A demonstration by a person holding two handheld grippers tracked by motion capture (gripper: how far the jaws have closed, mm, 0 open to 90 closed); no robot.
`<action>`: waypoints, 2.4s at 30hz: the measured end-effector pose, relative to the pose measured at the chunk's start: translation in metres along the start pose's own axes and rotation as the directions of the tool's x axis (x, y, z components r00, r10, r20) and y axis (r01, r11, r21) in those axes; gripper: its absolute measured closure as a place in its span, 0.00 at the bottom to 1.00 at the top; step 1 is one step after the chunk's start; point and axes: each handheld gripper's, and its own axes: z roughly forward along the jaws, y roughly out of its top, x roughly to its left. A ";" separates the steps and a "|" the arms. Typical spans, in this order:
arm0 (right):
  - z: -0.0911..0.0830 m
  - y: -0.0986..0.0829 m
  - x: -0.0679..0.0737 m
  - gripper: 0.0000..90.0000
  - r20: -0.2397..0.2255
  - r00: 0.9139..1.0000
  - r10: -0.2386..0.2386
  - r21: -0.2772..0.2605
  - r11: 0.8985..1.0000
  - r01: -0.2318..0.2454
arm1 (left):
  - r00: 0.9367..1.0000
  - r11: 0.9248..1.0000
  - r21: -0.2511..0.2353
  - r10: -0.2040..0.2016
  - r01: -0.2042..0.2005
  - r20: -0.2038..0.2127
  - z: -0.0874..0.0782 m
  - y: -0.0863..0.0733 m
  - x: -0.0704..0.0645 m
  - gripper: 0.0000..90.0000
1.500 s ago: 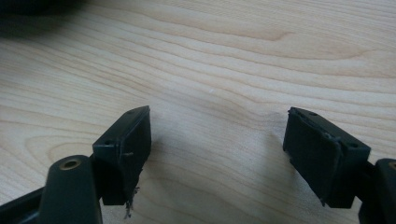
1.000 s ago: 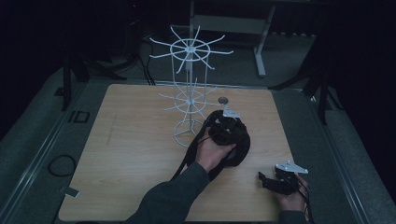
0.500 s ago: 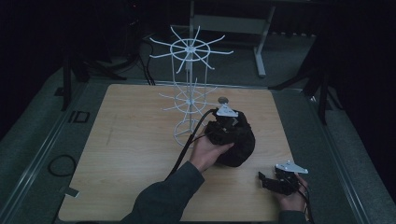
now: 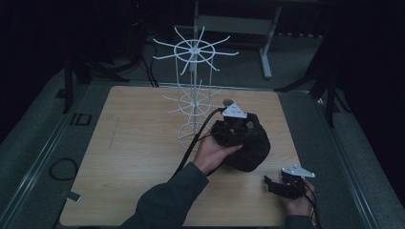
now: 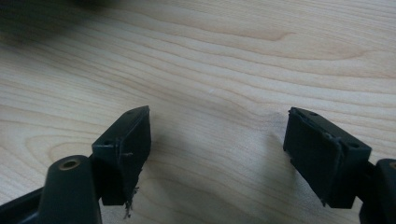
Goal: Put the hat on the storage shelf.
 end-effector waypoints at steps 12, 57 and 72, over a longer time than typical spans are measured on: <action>0.000 0.000 0.000 0.25 0.000 1.000 0.000 -0.001 1.000 0.000 | 0.998 0.998 -0.041 0.043 -0.042 0.039 -0.012 0.017 -0.005 0.97; 0.000 0.000 0.000 0.25 -0.001 1.000 -0.002 -0.003 1.000 0.002 | 0.996 0.980 -0.182 0.086 -0.078 0.036 -0.056 0.070 -0.008 0.97; 0.000 0.000 0.000 0.25 -0.002 1.000 -0.004 -0.003 1.000 0.004 | 0.999 0.967 -0.251 0.047 -0.043 0.010 -0.065 0.082 -0.002 0.97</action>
